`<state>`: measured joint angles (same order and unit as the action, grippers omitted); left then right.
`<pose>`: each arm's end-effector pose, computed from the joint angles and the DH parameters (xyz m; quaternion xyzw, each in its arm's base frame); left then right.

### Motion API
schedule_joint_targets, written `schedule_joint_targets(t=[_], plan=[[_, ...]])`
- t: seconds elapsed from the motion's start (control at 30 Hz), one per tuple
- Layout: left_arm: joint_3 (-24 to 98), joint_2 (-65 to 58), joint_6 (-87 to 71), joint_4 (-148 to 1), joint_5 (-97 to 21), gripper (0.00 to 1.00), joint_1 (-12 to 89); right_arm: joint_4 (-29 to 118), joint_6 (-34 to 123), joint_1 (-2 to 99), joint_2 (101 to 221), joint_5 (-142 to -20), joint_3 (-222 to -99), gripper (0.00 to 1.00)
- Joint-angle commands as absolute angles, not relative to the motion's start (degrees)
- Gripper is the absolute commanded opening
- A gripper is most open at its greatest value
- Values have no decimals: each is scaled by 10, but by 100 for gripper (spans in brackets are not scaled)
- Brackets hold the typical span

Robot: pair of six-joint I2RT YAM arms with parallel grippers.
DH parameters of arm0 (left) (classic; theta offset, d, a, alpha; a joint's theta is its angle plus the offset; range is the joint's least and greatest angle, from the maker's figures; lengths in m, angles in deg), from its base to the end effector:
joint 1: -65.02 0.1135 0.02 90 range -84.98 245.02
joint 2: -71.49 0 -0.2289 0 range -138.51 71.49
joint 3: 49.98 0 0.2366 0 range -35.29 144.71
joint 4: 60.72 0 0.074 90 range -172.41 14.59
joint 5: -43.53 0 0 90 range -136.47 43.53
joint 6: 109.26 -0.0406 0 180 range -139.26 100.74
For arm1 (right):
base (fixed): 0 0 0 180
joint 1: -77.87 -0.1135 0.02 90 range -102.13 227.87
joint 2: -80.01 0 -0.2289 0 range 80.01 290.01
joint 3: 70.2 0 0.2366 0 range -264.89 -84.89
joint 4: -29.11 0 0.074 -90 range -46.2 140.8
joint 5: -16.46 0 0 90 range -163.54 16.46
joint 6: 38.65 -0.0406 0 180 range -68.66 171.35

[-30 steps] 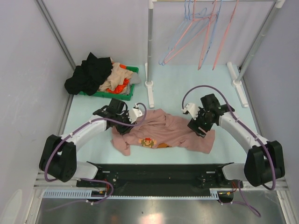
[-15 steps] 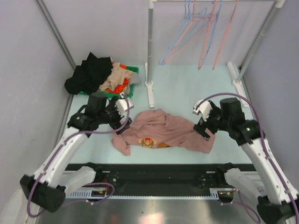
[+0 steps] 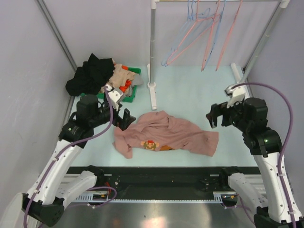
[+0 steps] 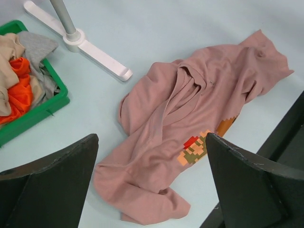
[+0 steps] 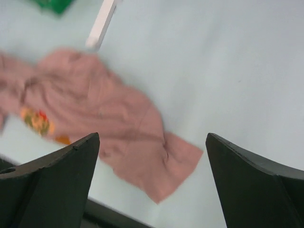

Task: Place the t-shirt on the hanger
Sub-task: Pick up the hanger from the clothesline.

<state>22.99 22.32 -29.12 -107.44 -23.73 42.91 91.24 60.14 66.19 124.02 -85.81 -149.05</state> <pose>0.1696 -0.0859 0.3388 0.3297 0.7556 -0.2212 0.5211 0.1457 0.0389 0.3556 -0.2056 0.8257 0.1043 0.5149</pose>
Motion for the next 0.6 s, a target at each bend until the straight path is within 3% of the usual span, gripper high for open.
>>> schedule_joint_targets(t=[0.0,0.27,0.57], plan=[[274,217,-225,-1046,-227,100,432,725,410,717,1242,-802,-1529,100],[311,224,-253,-1064,-276,100,432,589,306,845,1410,-895,-1645,95],[292,226,-283,-1055,-300,100,447,490,302,875,1547,-960,-1720,90]])
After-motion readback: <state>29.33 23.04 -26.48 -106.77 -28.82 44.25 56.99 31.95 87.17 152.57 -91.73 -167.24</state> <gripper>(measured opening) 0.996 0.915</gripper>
